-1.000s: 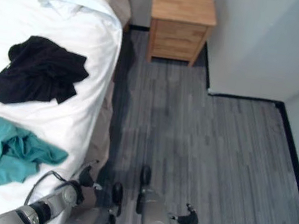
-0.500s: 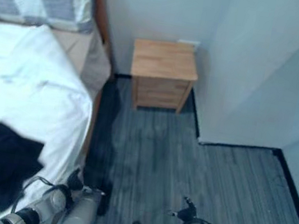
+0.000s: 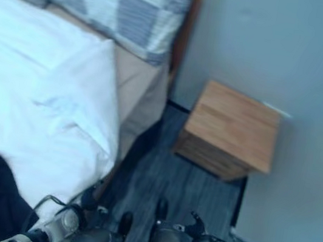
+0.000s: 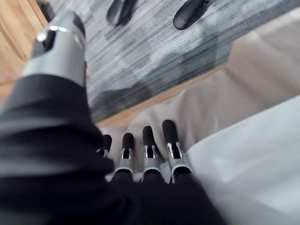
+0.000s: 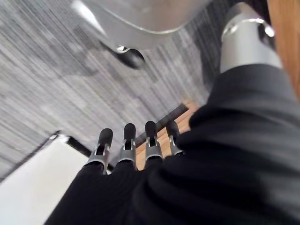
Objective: Tidy up the quilt and then pick up the clothes from the bed and put them into the laundry hamper.
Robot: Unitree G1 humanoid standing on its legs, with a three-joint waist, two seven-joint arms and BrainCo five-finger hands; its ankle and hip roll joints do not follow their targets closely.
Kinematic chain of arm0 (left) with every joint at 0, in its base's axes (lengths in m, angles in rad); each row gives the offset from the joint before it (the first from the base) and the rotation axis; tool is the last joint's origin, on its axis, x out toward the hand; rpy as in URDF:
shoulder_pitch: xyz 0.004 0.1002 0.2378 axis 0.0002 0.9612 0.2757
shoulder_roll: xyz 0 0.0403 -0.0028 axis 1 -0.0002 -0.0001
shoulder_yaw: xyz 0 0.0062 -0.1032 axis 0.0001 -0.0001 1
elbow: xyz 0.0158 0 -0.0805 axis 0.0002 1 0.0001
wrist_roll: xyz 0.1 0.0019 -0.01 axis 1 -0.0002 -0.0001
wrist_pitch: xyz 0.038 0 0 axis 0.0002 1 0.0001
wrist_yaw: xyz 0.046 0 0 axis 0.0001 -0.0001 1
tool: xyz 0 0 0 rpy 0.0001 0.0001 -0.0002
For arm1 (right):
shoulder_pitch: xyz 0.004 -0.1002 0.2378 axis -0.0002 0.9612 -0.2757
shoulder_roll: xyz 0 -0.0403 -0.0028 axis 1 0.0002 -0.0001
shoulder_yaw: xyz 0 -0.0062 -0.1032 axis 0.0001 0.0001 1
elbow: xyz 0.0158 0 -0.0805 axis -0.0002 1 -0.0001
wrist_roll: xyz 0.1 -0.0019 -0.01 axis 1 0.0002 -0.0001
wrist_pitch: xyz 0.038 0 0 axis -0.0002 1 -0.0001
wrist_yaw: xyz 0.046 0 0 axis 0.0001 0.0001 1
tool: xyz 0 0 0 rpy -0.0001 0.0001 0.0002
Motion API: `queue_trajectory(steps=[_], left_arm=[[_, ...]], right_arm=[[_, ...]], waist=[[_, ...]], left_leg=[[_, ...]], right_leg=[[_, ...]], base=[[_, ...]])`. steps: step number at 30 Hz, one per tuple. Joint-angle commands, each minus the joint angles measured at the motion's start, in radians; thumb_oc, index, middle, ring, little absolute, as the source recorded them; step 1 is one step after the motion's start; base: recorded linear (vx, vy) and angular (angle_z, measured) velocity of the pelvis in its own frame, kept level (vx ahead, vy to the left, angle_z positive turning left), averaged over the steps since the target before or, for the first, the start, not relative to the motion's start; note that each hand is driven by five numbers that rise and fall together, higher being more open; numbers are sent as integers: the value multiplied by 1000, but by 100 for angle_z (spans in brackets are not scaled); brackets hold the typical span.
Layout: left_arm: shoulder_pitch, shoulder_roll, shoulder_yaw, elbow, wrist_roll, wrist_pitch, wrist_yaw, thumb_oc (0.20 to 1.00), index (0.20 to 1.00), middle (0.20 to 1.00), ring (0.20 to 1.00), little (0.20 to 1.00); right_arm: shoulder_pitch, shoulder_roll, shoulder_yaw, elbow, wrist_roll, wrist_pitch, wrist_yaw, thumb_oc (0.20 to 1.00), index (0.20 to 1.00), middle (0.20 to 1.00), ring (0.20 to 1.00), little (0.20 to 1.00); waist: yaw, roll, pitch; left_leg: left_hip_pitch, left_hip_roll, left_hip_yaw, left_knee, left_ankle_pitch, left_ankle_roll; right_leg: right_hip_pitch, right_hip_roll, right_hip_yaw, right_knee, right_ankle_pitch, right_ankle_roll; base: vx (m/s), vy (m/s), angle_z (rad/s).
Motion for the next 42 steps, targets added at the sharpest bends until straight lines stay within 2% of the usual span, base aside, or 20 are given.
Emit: queue_trajectory(steps=[1, 2, 5, 6, 7, 8, 9, 10, 11, 13, 16, 19, 20, 21, 22, 23, 26, 33, 39, 42], left_arm=[[-38, 105, 45, 13, -52, 6, 49, 1000, 1000, 1000, 1000, 1000], [-24, 108, 55, 31, -56, 9, 50, 1000, 1000, 1000, 1000, 1000], [7, 107, 78, 45, -69, 4, 53, 1000, 1000, 1000, 1000, 1000], [37, 94, 98, 56, -90, 1, 51, 1000, 1000, 1000, 1000, 1000], [36, 94, 99, 56, -90, 1, 51, 1000, 1000, 1000, 1000, 1000], [37, 90, 110, 56, -88, 2, 51, 1000, 1000, 1000, 1000, 1000], [37, 90, 111, 56, -88, 2, 51, 1000, 1000, 1000, 1000, 1000], [25, 94, 135, 53, -90, 21, 76, 1000, 1000, 1000, 1000, 1000], [31, 101, 146, 60, -88, 31, 76, 1000, 1000, 1000, 1000, 1000], [49, 100, 158, 79, -73, 39, 55, 1000, 1000, 1000, 1000, 1000], [76, 124, 182, 85, -34, 43, 29, 1000, 1000, 1000, 1000, 1000], [83, 133, 195, 92, -20, 40, 32, 1000, 1000, 1000, 1000, 1000], [84, 138, 197, 97, -18, 42, 34, 1000, 1000, 1000, 1000, 1000], [83, 138, 205, 99, -25, 40, 34, 1000, 1000, 1000, 1000, 1000], [85, 133, 206, 106, -22, 36, 33, 1000, 1000, 1000, 1000, 1000], [85, 133, 205, 106, -22, 36, 33, 1000, 1000, 1000, 1000, 1000], [69, 129, 186, 132, 6, 28, 21, 1000, 1000, 1000, 1000, 1000], [58, 138, 178, 126, 21, 23, 4, 1000, 1000, 1000, 1000, 1000], [0, 146, 65, 100, 30, 17, 15, 1000, 1000, 1000, 1000, 1000], [-31, 156, 46, 93, 2, 8, 30, 1000, 1000, 1000, 1000, 1000]], right_arm=[[-14, -19, -58, 35, 10, 25, -8, 1000, 1000, 1000, 1000, 1000], [-13, -11, -66, 35, 8, 25, -8, 1000, 1000, 1000, 1000, 1000], [-20, -16, -71, 31, 6, 15, -6, 1000, 1000, 1000, 1000, 1000], [-29, -53, -99, 14, 19, -1, -25, 1000, 1000, 1000, 1000, 1000], [-29, -53, -99, 14, 19, -1, -24, 1000, 1000, 1000, 1000, 1000], [-18, -100, -139, -40, 42, -11, -50, 1000, 1000, 1000, 1000, 1000], [-18, -100, -139, -40, 42, -11, -50, 1000, 1000, 1000, 1000, 1000], [8, -125, -192, -114, 82, -16, -88, 1000, 1000, 1000, 1000, 1000], [18, -138, -222, -127, 109, -20, -98, 1000, 1000, 1000, 1000, 1000], [67, -168, -282, -178, 125, -22, -119, 1000, 1000, 1000, 1000, 1000], [135, -231, -363, -380, 76, -37, -140, 1000, 1000, 1000, 1000, 1000], [134, -252, -396, -492, 49, -46, -159, 1000, 1000, 1000, 1000, 1000], [127, -258, -409, -529, 34, -51, -174, 1000, 1000, 1000, 1000, 1000], [130, -276, -430, -639, -10, -58, -191, 1000, 1000, 1000, 1000, 1000], [142, -285, -444, -685, -26, -63, -200, 1000, 1000, 1000, 1000, 1000], [145, -285, -445, -687, -27, -61, -200, 1000, 1000, 1000, 1000, 1000], [154, -304, -461, -770, -77, -70, -218, 1000, 1000, 1000, 1000, 1000], [26, -393, -377, -914, -197, -57, -170, 1000, 1000, 1000, 1000, 1000], [-419, -502, -66, -704, -232, 3, -140, 1000, 1000, 1000, 1000, 1000], [-565, -492, 21, -562, -191, 19, -143, 1000, 1000, 1000, 1000, 1000]], waist=[[41, -39, -7], [41, -55, -17], [47, -62, -39], [46, -62, -44], [44, -63, -47], [6, -70, -36], [6, -70, -39], [-28, -85, -37], [-44, -88, -32], [-71, -69, -39], [-81, -75, -47], [-97, -83, -30], [-103, -86, -22], [-112, -87, -17], [-122, -86, -14], [-122, -85, -13], [-128, -95, -22], [-65, -100, -51], [-12, -72, 37], [-2, -58, 74]], left_leg=[[23, 76, 174, 20, -98, -134], [31, 84, 155, 14, -99, -144], [35, 117, 126, 25, -98, -168], [-10, 152, 156, 59, -78, -204], [-14, 150, 153, 59, -75, -204], [-76, 185, 393, 113, -58, -207], [-79, 184, 393, 113, -57, -206], [-97, 221, 619, 210, -88, -195], [-112, 237, 697, 274, -87, -194], [-85, 277, 823, 228, -79, -204], [-54, 233, 794, 111, -57, -187], [-54, 221, 773, 86, -63, -169], [-56, 220, 764, 77, -65, -163], [-60, 217, 734, 41, -40, -149], [-57, 210, 708, 26, -37, -150], [-55, 210, 707, 24, -37, -150], [-44, 193, 647, 0, -36, -151], [-38, 194, 612, -8, -10, -173], [-138, 216, 572, 17, 23, -194], [-187, 225, 566, 52, 27, -199]], right_leg=[[62, -139, -29, 76, 63, 102], [92, -157, -85, 71, 65, 113], [130, -149, -126, 38, 80, 119], [189, -156, -230, 7, 69, 107], [186, -158, -232, 7, 71, 107], [214, -184, -323, 7, 51, 110], [211, -184, -323, 7, 53, 110], [218, -184, -385, 7, 43, 92], [231, -178, -419, 7, 30, 73], [263, -152, -490, 37, -9, 67], [215, -149, -529, 192, -37, 65], [108, -175, -506, 363, -30, 108], [77, -173, -467, 405, -27, 133], [58, -122, -341, 361, -47, 131], [63, -107, -269, 318, -56, 122], [66, -106, -270, 316, -55, 122], [94, -118, -140, 185, -38, 96], [154, -140, -199, 92, 3, 98], [69, -125, -214, 109, 11, 77], [21, -116, -211, 142, 11, 70]], base=[[288, -375, 176], [195, -256, 112], [222, -354, 183], [164, -391, 148], [21, -382, 182], [-85, -110, 158], [-191, -226, 215], [-170, -179, 151], [-109, -191, 109], [17, -57, 133], [-23, 24, 107], [-88, 41, 55], [-88, -39, 52], [-64, -69, 55], [-23, -72, 57], [28, -60, 78], [60, -89, 89], [71, -133, 50], [-119, -124, 11], [-138, -68, -1]])
